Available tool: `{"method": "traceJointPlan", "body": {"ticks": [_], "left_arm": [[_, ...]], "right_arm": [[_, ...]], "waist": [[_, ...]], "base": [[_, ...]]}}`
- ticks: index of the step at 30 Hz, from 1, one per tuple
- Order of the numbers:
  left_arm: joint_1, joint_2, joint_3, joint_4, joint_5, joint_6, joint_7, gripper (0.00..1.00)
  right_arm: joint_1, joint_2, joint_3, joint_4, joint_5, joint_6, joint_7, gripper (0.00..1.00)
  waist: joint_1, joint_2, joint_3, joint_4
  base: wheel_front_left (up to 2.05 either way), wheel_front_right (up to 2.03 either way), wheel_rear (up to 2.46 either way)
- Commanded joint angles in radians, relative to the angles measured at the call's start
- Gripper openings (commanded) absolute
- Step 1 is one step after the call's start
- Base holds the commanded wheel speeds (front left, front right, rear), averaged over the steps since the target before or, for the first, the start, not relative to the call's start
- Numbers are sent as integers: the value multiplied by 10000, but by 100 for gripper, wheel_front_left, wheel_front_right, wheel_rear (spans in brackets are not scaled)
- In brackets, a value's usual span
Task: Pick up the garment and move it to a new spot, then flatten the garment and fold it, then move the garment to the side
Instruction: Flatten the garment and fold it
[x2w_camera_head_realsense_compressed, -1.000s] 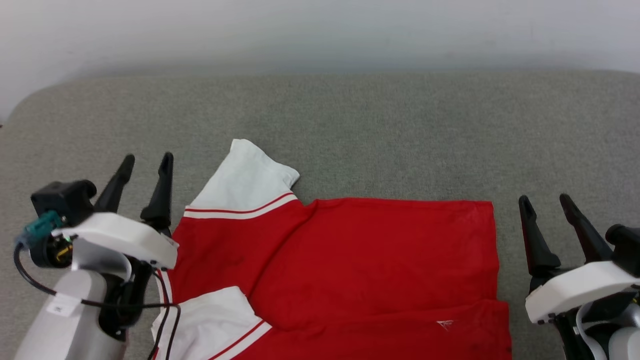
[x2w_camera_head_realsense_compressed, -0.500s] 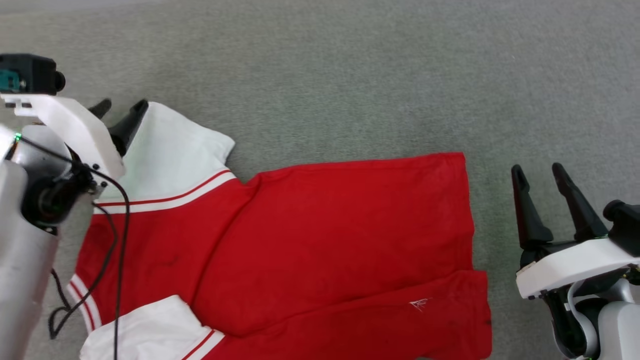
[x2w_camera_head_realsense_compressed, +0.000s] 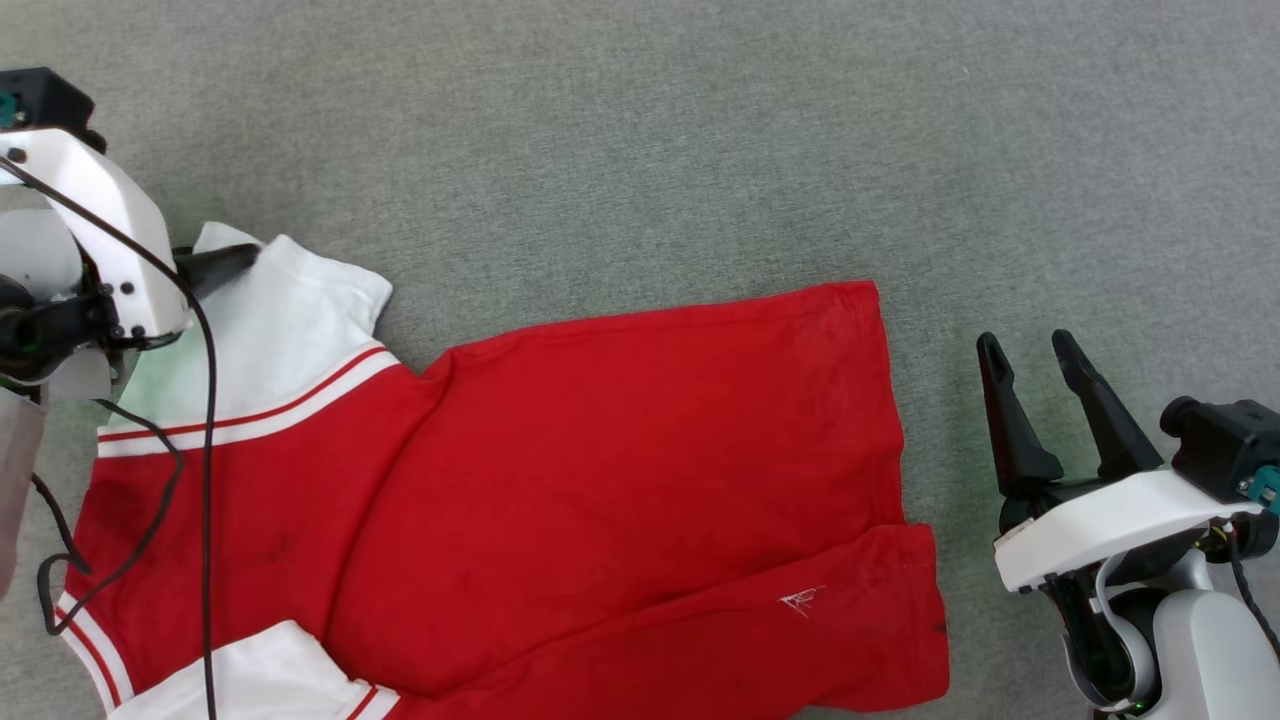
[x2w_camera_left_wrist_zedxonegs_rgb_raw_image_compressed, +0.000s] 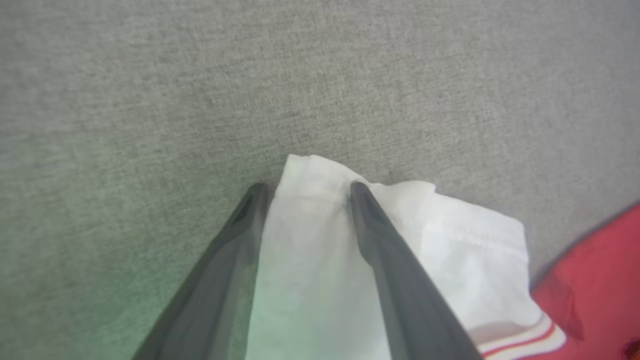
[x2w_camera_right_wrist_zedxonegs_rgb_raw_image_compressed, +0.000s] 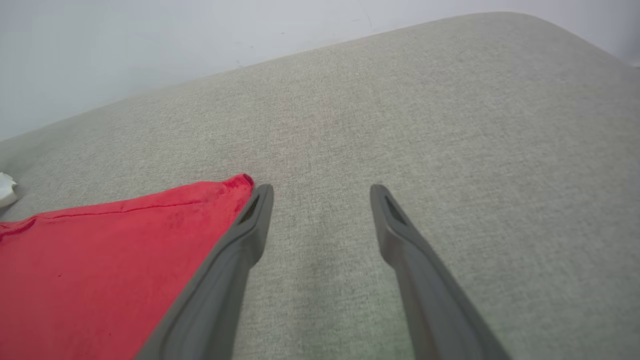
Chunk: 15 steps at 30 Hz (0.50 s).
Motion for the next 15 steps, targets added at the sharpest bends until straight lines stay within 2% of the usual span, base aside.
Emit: {"method": "traceJointPlan", "body": {"ticks": [1, 7, 12, 15], "left_arm": [[571, -443, -356, 535, -116, -4, 358, 0], [523, -776, -500, 1071, -159, -18, -171, 0], [292, -812, -327, 1019, -24, -21, -1763, 0], [256, -962, -258, 1007, 59, -20, -2825, 0]], "right_arm": [[-137, 17, 27, 84, 35, -8, -57, 100], [-332, 17, -50, 396, 128, -8, 297, 100], [-860, 19, -114, 972, 50, -8, 1240, 100], [-1334, -63, -158, 1526, -43, -8, 2236, 100]], "waist": [[1, 0, 34, -93], [1, 0, -180, 4], [1, 0, -626, 408], [1, 0, -907, 766]], "base": [[0, 0, 0], [0, 0, 0], [0, 0, 0], [0, 0, 0]]}}
